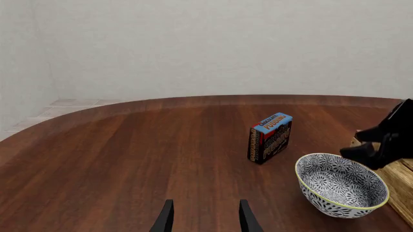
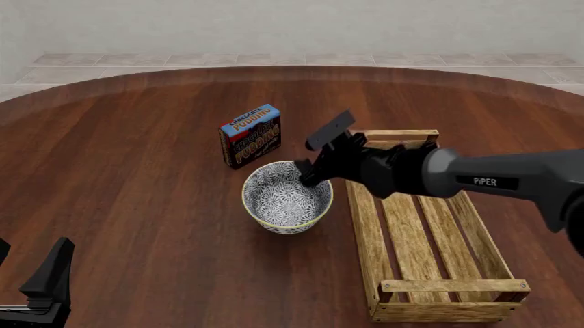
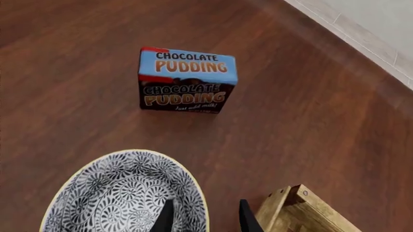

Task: Pick up the bowl on the left and put it in the tray.

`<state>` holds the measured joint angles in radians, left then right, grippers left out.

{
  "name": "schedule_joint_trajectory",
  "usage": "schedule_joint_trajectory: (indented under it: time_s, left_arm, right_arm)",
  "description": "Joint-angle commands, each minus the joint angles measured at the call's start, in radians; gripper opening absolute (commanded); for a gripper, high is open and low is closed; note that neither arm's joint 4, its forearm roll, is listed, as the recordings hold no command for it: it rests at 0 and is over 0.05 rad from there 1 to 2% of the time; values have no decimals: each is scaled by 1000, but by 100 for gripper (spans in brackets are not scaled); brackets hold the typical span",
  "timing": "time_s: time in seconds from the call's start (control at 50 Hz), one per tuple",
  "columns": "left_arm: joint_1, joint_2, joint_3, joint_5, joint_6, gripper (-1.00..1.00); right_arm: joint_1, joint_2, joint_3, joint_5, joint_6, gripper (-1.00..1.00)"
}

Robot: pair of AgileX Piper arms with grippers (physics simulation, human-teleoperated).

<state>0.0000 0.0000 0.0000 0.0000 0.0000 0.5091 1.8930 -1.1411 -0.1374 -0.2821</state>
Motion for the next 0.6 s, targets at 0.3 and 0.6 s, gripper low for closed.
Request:
schedule_joint_trajectory:
  time_s: [0.3,0.6]
  left_arm:
    - [0,0,0,0,0,100]
    - [0,0,0,0,0,100]
  right_arm:
    - [-19,48,-24,15,13,100]
    - [-44,68,-51,22,19,100]
